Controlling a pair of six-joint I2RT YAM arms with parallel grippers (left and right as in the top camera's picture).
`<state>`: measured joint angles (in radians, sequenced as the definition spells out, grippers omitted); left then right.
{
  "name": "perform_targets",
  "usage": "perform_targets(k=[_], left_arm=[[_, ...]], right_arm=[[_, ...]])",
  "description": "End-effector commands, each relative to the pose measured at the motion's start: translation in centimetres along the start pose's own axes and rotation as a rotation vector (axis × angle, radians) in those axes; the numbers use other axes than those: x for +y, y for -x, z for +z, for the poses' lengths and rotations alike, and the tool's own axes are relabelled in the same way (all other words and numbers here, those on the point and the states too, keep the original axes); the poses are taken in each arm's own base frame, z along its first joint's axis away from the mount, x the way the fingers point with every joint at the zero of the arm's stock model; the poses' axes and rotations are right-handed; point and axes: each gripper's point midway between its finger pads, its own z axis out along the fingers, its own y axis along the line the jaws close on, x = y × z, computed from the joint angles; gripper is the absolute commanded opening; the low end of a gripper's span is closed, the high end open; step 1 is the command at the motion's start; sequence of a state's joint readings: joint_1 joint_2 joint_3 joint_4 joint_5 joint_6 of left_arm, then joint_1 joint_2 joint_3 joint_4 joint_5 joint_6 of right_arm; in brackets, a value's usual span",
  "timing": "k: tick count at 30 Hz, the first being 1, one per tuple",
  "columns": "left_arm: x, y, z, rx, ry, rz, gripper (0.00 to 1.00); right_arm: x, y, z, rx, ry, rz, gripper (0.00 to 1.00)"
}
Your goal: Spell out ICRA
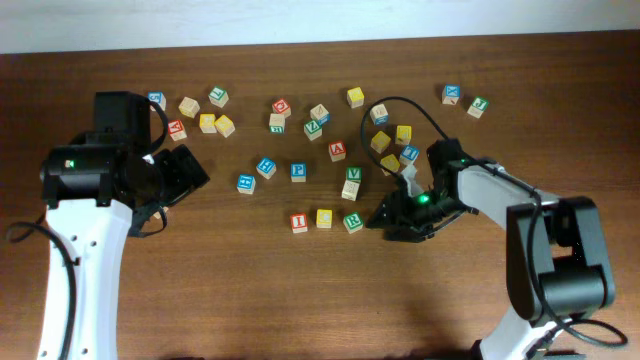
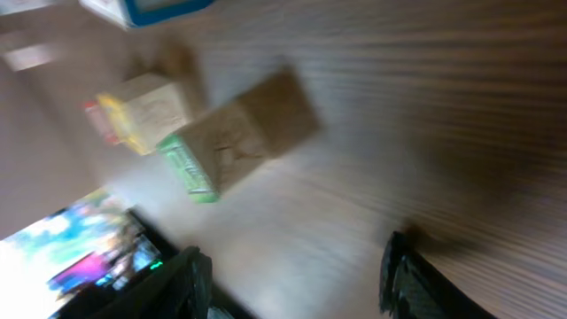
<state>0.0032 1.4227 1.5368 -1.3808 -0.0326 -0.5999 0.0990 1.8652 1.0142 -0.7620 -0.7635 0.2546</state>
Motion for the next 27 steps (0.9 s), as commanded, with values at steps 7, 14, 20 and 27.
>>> perform_targets(k=[7, 14, 20, 27], left_arm=[[0.0, 0.1, -0.5, -0.016, -0.014, -0.018, 0.99], [0.0, 0.1, -0.5, -0.016, -0.014, -0.018, 0.99], [0.0, 0.1, -0.5, -0.016, -0.014, -0.018, 0.99], [0.0, 0.1, -0.5, -0.016, -0.014, -0.018, 0.99]], right_arm=[[3.8, 7.5, -0.6, -0.318, -0.169, -0.132, 0.04], [3.8, 8.5, 2.2, -0.382, -0.266, -0.108, 0.04], [5.4, 9.8, 3.8, -0.404, -0.189, -0.17, 0.05], [8.0, 11.7, 1.8, -0.464, -0.135, -0.258, 0.09]])
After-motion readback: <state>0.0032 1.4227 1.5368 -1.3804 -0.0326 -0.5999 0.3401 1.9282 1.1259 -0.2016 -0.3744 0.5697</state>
